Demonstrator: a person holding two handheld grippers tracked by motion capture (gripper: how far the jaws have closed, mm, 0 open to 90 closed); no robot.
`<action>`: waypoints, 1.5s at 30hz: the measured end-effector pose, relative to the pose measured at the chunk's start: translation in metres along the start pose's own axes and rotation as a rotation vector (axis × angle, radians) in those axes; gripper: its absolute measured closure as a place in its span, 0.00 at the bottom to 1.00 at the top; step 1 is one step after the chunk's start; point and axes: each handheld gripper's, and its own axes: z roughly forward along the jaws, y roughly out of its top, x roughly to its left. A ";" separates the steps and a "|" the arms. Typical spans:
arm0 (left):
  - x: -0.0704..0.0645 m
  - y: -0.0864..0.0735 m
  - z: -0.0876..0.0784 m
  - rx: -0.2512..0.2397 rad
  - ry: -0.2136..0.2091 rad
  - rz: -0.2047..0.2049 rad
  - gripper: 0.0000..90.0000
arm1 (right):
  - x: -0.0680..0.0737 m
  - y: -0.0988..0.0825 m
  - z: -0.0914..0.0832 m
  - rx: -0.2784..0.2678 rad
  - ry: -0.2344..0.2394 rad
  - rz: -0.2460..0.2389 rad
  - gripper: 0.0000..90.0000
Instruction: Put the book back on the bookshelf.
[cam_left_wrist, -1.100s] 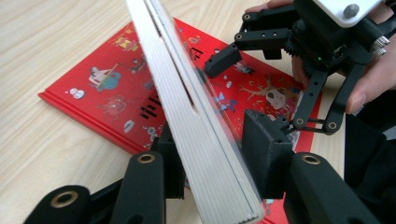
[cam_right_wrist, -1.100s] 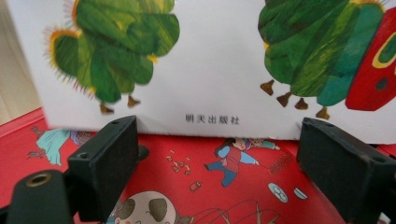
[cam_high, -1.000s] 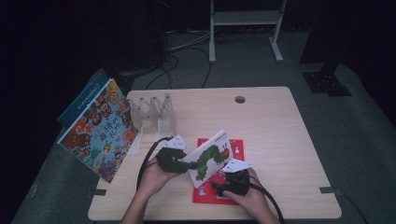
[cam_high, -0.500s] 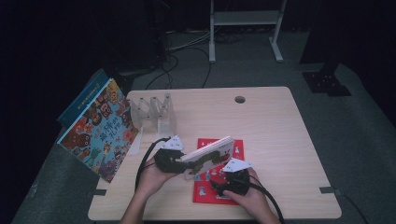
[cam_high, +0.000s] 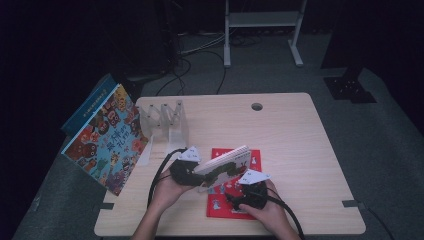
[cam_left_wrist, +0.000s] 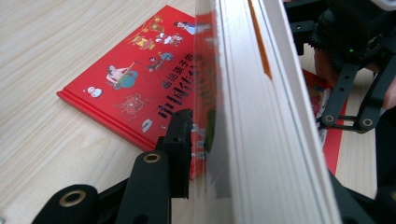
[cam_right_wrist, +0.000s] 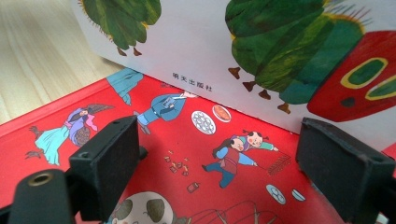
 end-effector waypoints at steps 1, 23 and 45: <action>0.000 0.000 0.001 0.001 0.001 -0.001 0.72 | -0.001 0.000 -0.001 0.004 0.003 0.000 0.17; -0.001 0.012 0.001 0.086 0.026 0.014 0.84 | -0.089 -0.024 -0.058 -0.003 -0.192 0.129 0.19; 0.011 0.011 -0.058 0.163 0.103 -0.029 0.84 | -0.134 -0.048 -0.064 0.088 -0.335 0.262 0.19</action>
